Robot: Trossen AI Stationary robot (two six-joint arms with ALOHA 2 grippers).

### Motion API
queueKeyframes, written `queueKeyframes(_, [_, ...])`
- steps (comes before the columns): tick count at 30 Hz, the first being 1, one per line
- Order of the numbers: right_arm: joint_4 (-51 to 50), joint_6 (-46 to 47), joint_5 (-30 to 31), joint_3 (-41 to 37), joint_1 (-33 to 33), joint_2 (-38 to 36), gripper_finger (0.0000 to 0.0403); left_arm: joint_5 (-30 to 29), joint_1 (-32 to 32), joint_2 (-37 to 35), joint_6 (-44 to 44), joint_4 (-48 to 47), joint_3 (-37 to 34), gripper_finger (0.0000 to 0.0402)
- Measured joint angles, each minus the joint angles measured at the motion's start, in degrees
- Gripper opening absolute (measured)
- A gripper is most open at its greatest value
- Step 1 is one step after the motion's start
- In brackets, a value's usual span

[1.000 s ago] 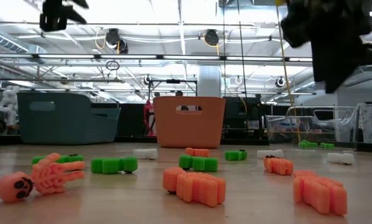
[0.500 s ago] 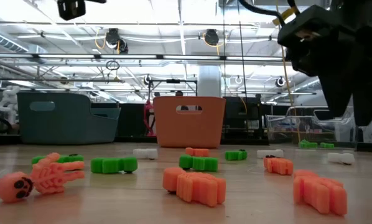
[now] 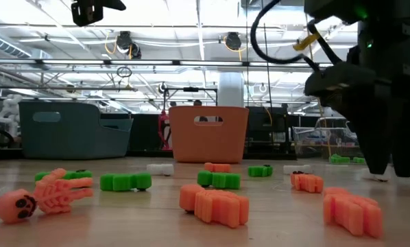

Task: Sort Halloween decoration
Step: Put the white skeleton toy into the orange bin

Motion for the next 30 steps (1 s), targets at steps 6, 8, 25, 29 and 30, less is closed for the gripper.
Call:
queueKeyframes(6, [0.69, -1.05, 0.18, 0.09, -0.14, 1.63, 0.0162, 0.22, 0.0, 0.0, -1.23, 0.0, 0.0, 0.0116])
queueKeyframes(8, [0.97, -2.29, 0.1, 0.16, -0.16, 1.99, 0.0162, 0.23, 0.0, 0.0, -1.23, -0.01, 0.0, 0.0116])
queueKeyframes(25, [-0.46, -3.11, 2.59, 0.07, -0.6, 2.46, 0.0077, 0.13, 0.02, 0.0, -1.23, -0.03, 0.0, 0.0116])
queueKeyframes(29, [-0.73, -3.39, 2.82, 0.07, -0.6, 2.5, 0.0047, -0.52, 0.02, 0.0, -1.22, -0.03, -0.01, 0.0116])
queueKeyframes(30, [-0.74, -3.43, 2.85, 0.07, -0.6, 2.5, 0.0038, -0.73, 0.02, 0.0, -1.23, -0.03, -0.01, 0.0116])
